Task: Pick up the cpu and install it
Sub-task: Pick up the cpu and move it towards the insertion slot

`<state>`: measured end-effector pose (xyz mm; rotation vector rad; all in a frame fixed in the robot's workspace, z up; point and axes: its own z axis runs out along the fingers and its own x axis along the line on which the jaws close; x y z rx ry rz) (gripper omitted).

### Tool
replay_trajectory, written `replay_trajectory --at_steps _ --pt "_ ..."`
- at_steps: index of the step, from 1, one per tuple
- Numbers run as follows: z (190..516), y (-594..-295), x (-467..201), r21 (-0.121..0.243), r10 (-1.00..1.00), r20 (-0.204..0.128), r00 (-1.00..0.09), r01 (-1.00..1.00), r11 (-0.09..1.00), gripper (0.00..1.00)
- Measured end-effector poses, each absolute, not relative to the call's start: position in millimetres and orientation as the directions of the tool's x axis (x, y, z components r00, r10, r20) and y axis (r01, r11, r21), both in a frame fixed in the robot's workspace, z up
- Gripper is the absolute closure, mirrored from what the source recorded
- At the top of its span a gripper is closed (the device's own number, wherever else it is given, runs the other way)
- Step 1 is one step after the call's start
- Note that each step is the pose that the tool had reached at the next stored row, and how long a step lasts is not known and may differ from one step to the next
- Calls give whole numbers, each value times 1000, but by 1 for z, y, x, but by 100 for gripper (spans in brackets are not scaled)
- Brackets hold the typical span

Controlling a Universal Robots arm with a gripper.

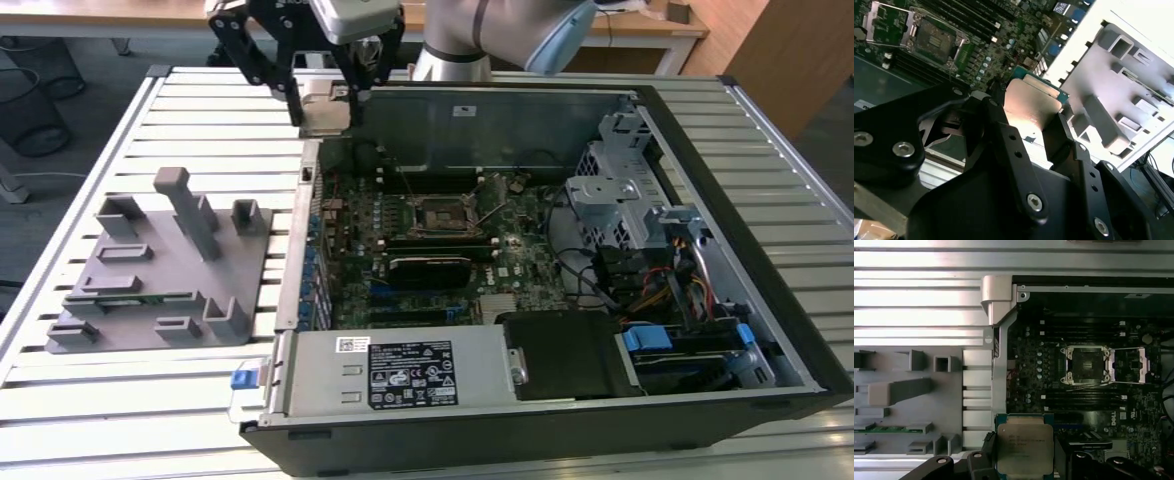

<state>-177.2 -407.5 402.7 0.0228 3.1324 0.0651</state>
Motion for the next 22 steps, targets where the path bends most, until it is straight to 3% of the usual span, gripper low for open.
replay_trajectory --at_steps 22 --pt "393 -376 -104 42 15 -8 -1000 14 999 46"
